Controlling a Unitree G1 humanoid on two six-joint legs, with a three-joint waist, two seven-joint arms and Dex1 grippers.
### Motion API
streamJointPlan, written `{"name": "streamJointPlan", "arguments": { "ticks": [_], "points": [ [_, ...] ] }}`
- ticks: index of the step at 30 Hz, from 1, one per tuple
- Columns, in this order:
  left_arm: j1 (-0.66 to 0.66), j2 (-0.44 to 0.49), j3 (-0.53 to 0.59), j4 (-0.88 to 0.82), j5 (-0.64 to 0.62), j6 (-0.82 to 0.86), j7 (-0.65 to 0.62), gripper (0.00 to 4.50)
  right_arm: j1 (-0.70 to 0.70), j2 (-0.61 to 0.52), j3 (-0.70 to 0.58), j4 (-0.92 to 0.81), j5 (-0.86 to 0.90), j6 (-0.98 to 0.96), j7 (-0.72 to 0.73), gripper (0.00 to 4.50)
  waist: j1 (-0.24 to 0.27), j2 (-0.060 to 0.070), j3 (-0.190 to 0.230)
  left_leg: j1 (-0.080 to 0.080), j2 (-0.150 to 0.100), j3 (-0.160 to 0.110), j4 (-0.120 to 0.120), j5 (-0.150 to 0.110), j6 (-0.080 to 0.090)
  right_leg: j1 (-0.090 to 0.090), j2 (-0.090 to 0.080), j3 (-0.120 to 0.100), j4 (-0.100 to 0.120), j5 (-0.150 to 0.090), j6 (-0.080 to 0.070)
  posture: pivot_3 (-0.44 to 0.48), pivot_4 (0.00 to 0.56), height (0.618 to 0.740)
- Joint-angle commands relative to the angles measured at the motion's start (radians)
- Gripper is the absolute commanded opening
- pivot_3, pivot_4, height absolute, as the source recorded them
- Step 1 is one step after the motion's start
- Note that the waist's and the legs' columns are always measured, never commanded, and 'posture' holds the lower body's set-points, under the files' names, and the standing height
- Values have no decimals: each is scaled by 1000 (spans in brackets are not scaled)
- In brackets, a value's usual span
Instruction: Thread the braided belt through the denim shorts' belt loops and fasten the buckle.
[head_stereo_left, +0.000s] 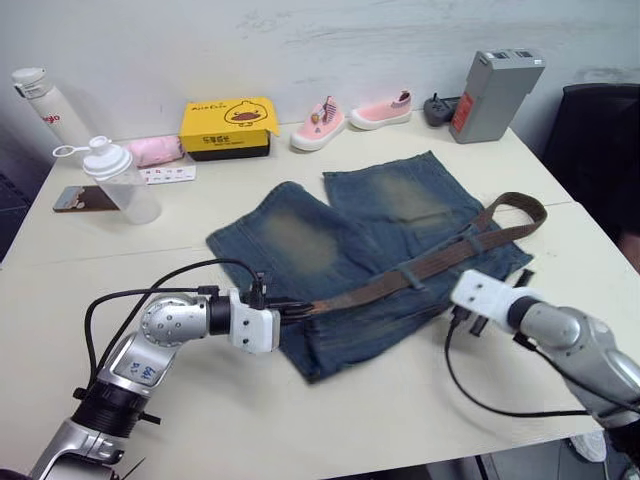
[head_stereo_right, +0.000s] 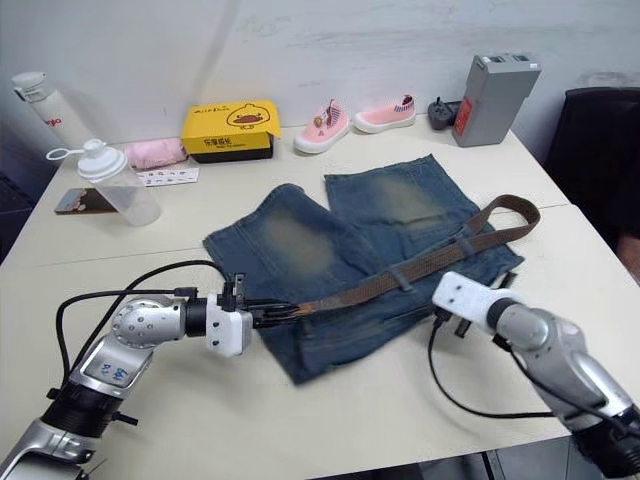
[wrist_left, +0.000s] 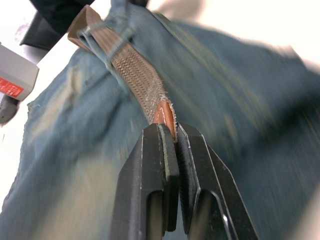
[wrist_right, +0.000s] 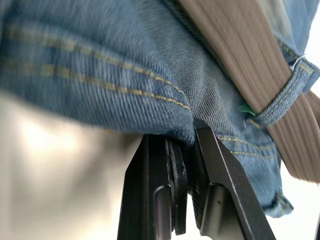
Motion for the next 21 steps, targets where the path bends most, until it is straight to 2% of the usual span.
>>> {"name": "streamJointPlan", "arguments": {
  "ticks": [1,7,8,10,12,15,17,21],
  "points": [
    [6,13,18,-13,9,-25,7,0,-1,-22,-48,56,-33,-18,13,28,0,0,0,0,0,0,0,0,0,0,0,0,0,0,0,0,150,739],
    [9,-4,17,-36,-20,-16,9,0,-24,24,-57,43,-40,-16,7,28,-6,0,0,1,0,1,0,0,0,1,0,0,0,0,1,0,150,739],
    [17,-4,19,-39,-29,-19,7,0,-16,18,-71,36,-45,-19,6,675,-6,0,0,1,0,1,0,0,0,1,0,0,1,0,1,0,150,739],
    [28,-4,25,-39,-38,-29,10,0,10,11,-113,21,-31,-12,20,1235,-6,0,0,0,0,1,0,0,0,0,0,0,2,1,1,0,150,739],
    [39,-7,35,-32,-33,-52,24,0,27,24,-186,-19,10,35,37,2147,-6,0,0,0,0,1,0,0,0,0,1,0,4,1,1,0,150,739],
    [60,-4,50,-12,-5,-129,51,0,32,70,-314,-146,145,186,105,3492,-8,0,1,1,1,1,0,0,0,1,1,0,4,1,2,0,150,739],
    [81,-17,75,7,9,-184,96,0,24,109,-441,-275,338,426,194,4455,-9,0,1,1,2,1,0,0,-1,1,2,0,3,1,2,0,150,739],
    [108,-28,98,34,38,-281,150,0,-30,208,-686,-451,744,933,363,4455,-7,1,1,1,4,-3,-1,0,0,1,2,1,4,1,1,0,150,739]
  ]
}}
